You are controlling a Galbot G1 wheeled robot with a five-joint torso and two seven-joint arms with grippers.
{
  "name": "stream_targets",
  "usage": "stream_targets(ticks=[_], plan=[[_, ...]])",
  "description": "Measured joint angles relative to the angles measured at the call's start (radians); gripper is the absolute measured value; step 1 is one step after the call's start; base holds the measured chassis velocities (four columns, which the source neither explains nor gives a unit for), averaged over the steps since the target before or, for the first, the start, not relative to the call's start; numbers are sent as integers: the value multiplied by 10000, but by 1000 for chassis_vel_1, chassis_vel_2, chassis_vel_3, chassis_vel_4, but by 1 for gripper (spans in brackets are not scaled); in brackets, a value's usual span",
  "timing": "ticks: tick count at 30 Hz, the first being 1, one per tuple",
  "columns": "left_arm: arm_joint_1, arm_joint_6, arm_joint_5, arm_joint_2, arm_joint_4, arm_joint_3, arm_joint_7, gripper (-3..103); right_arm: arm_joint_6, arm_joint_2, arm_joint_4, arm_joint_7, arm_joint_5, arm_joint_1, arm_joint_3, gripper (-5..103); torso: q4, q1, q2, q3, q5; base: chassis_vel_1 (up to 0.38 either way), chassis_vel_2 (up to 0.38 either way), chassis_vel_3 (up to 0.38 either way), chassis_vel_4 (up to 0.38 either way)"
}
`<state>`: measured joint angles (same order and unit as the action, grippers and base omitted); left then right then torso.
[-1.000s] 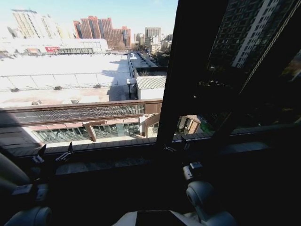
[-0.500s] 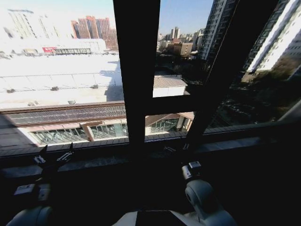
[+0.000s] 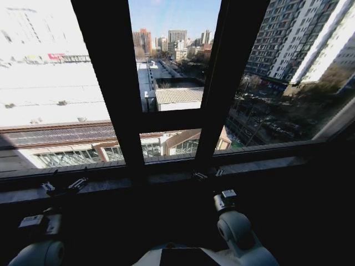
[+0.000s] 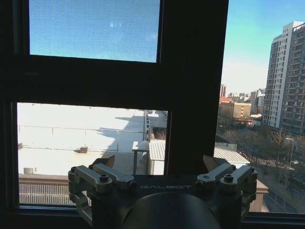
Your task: Open the curtains by pulling them apart, changing their state from closed to fully open.
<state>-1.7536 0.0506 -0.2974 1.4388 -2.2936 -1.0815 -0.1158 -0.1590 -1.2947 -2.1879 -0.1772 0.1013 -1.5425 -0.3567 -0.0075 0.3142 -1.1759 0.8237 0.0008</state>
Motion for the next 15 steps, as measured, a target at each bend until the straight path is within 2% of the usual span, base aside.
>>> stream_targets(ticks=[4, 8, 15], plan=[[75, 20, 106, -9, 87, 79, 3, 100, 30, -23, 95, -9, 3, 26, -81, 100, -1, -1, 0, -1, -5, 54, -353, -52, 369], [168, 48, 200, -53, 123, 172, 11, 100, 47, -55, 146, -11, 17, 74, -149, 100, 0, -2, -1, -1, -11, 169, -314, -139, 334], [327, 81, 384, -80, 190, 354, 24, 100, 52, -71, 263, -13, 107, 158, -259, 100, -2, -1, -1, -1, -6, 229, -392, -262, 371]])
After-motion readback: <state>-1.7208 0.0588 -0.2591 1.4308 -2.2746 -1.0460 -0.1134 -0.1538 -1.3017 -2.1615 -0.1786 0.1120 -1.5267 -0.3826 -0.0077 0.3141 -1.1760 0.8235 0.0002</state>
